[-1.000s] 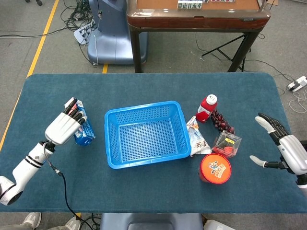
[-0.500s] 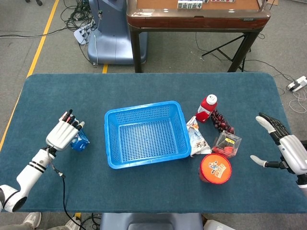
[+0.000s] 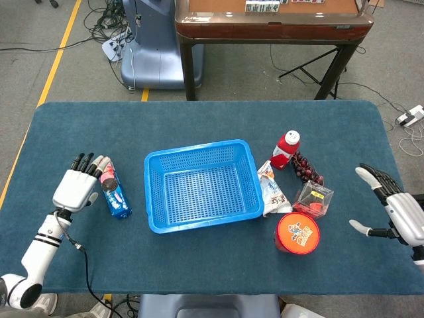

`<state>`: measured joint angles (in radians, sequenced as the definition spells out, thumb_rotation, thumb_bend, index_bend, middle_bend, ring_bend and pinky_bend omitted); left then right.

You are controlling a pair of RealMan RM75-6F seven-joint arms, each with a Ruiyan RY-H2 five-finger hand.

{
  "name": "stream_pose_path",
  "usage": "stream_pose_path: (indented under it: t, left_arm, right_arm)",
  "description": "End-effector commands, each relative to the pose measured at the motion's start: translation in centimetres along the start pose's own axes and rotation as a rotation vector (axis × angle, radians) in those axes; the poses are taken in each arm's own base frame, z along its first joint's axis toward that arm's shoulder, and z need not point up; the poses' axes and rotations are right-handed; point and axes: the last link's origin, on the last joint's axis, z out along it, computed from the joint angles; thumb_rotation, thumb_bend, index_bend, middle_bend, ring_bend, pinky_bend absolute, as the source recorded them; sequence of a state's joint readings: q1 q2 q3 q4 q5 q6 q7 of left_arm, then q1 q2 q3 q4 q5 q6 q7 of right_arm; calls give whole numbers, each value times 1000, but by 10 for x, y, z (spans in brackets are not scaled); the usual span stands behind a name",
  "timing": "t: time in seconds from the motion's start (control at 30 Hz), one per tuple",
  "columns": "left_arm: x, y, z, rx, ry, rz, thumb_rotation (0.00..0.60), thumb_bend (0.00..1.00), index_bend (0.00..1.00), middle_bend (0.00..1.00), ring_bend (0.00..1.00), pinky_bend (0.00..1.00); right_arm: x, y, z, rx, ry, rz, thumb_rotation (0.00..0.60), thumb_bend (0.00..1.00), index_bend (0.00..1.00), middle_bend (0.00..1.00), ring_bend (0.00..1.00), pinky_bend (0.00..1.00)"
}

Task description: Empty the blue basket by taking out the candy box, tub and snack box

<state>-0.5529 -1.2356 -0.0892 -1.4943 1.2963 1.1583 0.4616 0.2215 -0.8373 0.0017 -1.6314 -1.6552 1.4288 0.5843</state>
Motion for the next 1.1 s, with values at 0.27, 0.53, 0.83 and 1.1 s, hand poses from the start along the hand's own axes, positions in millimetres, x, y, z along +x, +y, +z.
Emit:
stream_pose_path:
  t: [0.27, 0.53, 0.83, 1.1]
  left_arm:
    - [9, -28, -68, 212, -6, -290, 600, 275, 86, 122, 66, 75]
    - [13, -27, -102, 270, 43, -320, 600, 274, 86, 122, 67, 76]
    - [11, -23, -125, 290, 34, -314, 600, 274, 86, 122, 69, 75]
    - [9, -20, -137, 301, 52, -310, 600, 274, 86, 122, 69, 75]
  right_arm:
    - [-15, 8, -24, -110, 62, -149, 600, 231, 41, 111, 35, 134]
    - [-27, 7, -37, -139, 70, -191, 600, 231, 52, 130, 57, 151]
    - [-42, 11, -33, -100, 28, -137, 600, 231, 53, 132, 57, 151]
    - [-43, 7, -27, -72, 16, -128, 600, 231, 52, 135, 57, 151]
